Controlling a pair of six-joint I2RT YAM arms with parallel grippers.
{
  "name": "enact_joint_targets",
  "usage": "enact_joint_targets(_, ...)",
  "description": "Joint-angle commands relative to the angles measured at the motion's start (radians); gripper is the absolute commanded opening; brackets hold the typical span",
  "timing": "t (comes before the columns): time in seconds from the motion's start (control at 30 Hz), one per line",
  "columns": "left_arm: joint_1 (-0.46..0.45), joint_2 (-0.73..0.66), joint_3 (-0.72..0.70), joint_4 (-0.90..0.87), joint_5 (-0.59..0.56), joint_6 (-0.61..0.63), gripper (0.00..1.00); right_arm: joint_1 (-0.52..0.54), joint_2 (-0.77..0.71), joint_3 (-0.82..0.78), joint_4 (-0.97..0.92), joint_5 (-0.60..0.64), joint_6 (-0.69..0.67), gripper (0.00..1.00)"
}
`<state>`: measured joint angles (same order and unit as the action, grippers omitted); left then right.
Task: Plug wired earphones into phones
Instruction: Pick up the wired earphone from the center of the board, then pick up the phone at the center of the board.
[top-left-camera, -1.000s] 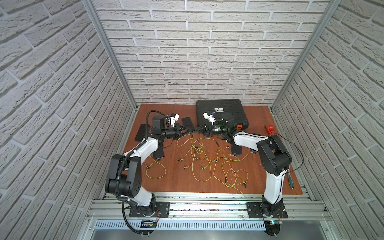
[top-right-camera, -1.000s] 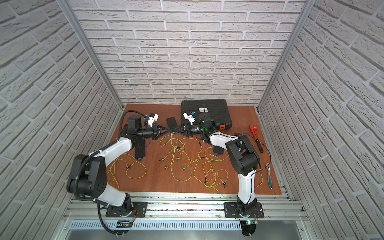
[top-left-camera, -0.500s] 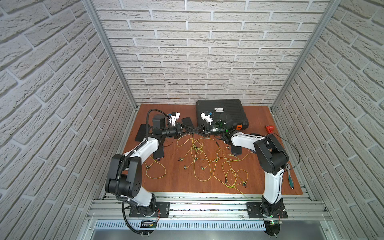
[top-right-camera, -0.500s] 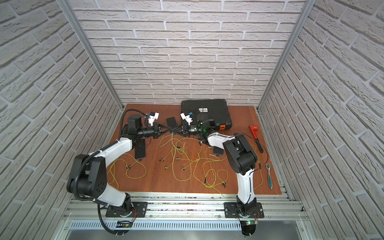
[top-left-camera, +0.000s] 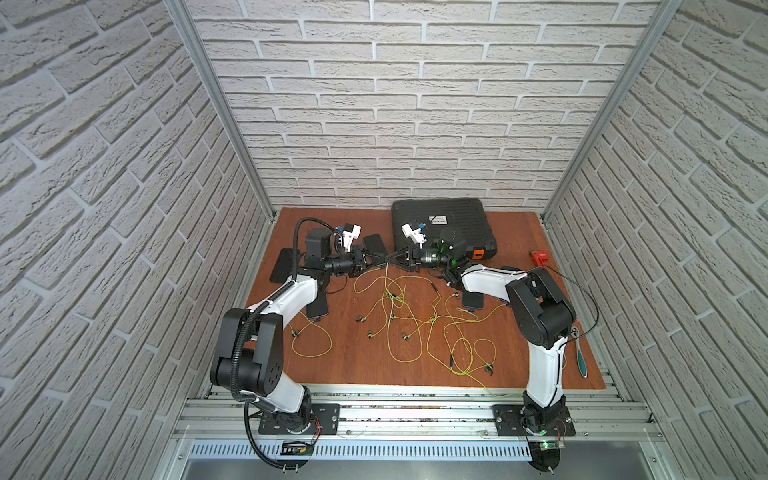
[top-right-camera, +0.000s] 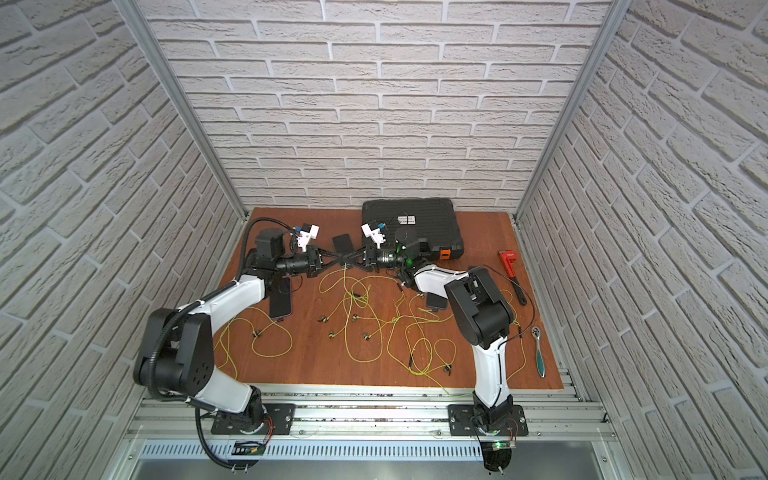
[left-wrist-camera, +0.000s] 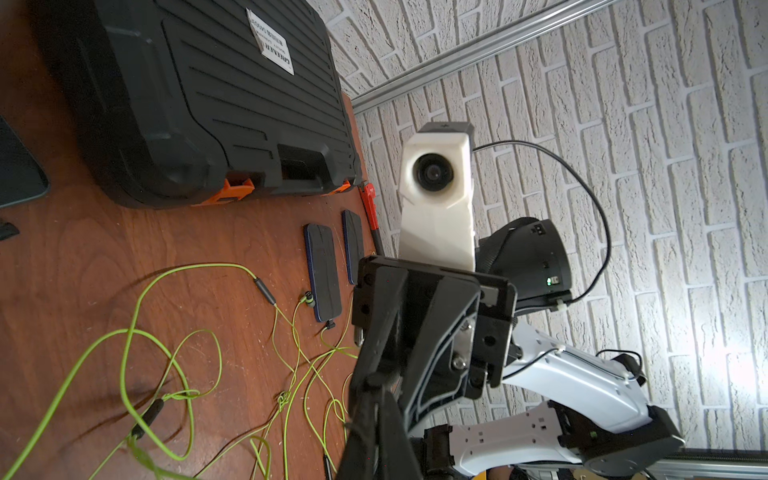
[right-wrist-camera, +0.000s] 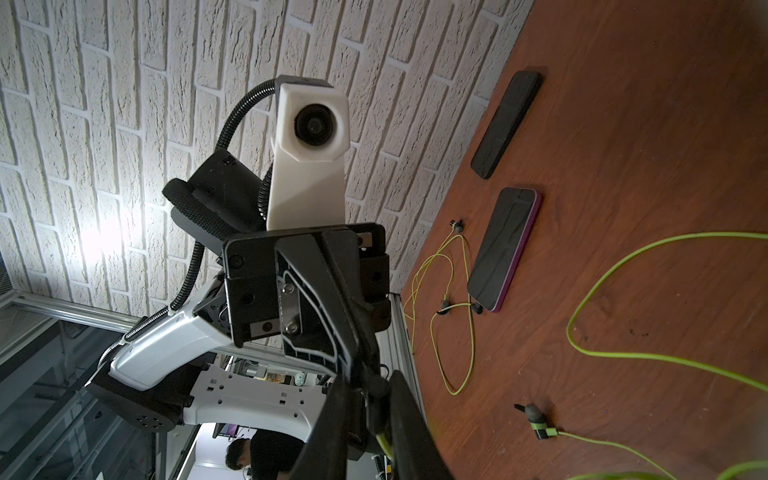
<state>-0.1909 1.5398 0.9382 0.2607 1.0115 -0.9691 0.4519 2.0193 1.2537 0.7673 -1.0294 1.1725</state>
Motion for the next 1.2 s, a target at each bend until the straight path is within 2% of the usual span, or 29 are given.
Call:
enact_joint_targets(0.0,-0.004,-0.019,-0.004,0.038,0.023,0.021,0.00,0.006,-0.008,0.015,0.030,0.014,-0.020,0.18)
enact_joint_targets(0.43,-0.004,-0.023,-0.004,0.027,-0.001,0.038,0.00,0.007,-0.022,0.012,0.008,0.026,-0.050,0.10)
enact_joint_targets(0.47,-0.002,-0.025,-0.003,0.011,-0.006,0.047,0.07,0.007,-0.025,0.011,-0.003,0.029,-0.061,0.09)
enact_joint_targets(0.53,0.011,-0.035,0.006,-0.039,-0.019,0.076,0.38,0.007,-0.034,0.003,-0.032,0.044,-0.094,0.07)
enact_joint_targets(0.57,0.026,-0.044,0.016,-0.083,-0.030,0.101,0.51,0.005,-0.034,-0.002,-0.055,0.055,-0.116,0.06)
enact_joint_targets(0.67,0.100,-0.081,0.071,-0.263,-0.094,0.191,0.79,0.005,-0.088,-0.015,-0.153,0.096,-0.205,0.06)
enact_joint_targets(0.73,0.163,-0.097,0.134,-0.433,-0.170,0.270,0.90,0.006,-0.114,-0.014,-0.252,0.132,-0.288,0.06)
enact_joint_targets(0.8,0.216,-0.086,0.242,-0.674,-0.307,0.392,0.93,0.008,-0.142,-0.010,-0.373,0.185,-0.384,0.06)
enact_joint_targets(0.87,0.258,-0.040,0.367,-0.903,-0.522,0.554,0.98,0.017,-0.175,-0.009,-0.509,0.258,-0.491,0.06)
enact_joint_targets(0.97,0.299,0.067,0.501,-1.054,-0.774,0.711,0.98,0.038,-0.214,-0.008,-0.661,0.355,-0.610,0.06)
enact_joint_targets(1.07,0.358,0.191,0.590,-1.078,-0.900,0.786,0.98,0.059,-0.237,-0.023,-0.733,0.418,-0.663,0.06)
enact_joint_targets(1.17,0.426,0.325,0.679,-1.080,-0.893,0.836,0.98,0.072,-0.256,-0.048,-0.755,0.442,-0.680,0.06)
